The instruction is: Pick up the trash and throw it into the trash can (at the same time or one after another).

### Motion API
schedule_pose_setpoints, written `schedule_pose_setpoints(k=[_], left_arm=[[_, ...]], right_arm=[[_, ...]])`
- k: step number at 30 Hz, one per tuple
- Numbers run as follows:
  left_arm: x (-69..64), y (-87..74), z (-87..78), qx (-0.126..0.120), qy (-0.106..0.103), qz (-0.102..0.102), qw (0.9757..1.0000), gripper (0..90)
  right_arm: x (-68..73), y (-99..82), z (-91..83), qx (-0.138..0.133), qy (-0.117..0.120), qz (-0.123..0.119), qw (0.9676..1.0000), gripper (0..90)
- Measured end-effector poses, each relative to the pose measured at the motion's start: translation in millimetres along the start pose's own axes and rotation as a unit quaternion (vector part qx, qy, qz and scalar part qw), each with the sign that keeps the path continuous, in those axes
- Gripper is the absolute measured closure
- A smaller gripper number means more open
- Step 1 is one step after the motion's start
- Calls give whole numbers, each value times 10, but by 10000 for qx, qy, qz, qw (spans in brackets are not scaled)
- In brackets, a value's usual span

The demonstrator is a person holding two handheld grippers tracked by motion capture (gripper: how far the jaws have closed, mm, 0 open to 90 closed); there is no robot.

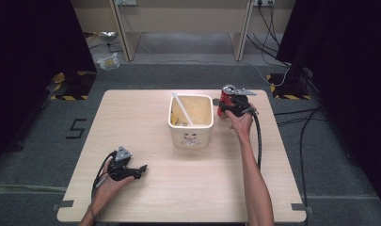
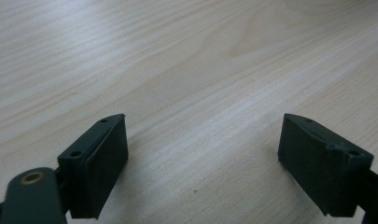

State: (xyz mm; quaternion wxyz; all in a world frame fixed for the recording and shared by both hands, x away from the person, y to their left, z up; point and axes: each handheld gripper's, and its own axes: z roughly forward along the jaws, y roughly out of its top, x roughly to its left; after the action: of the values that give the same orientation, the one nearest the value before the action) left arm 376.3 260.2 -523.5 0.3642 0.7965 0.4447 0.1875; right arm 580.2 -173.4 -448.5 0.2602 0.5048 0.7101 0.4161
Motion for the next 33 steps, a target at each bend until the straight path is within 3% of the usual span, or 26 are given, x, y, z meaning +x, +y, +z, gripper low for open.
schedule_pose_setpoints(k=[9,18,33], left_arm=[[0,1,-1,12,4,5,10000,150],[-2,0,2,-7,4,-1,10000,150],[0,1,0,6,0,3,10000,150]], right_arm=[[-26,65,-228,-66,-10,-70,10000,345],[-29,76,-351,-17,-11,-135,9999,346],[88,195,-597,-28,96,-345,9994,347]])
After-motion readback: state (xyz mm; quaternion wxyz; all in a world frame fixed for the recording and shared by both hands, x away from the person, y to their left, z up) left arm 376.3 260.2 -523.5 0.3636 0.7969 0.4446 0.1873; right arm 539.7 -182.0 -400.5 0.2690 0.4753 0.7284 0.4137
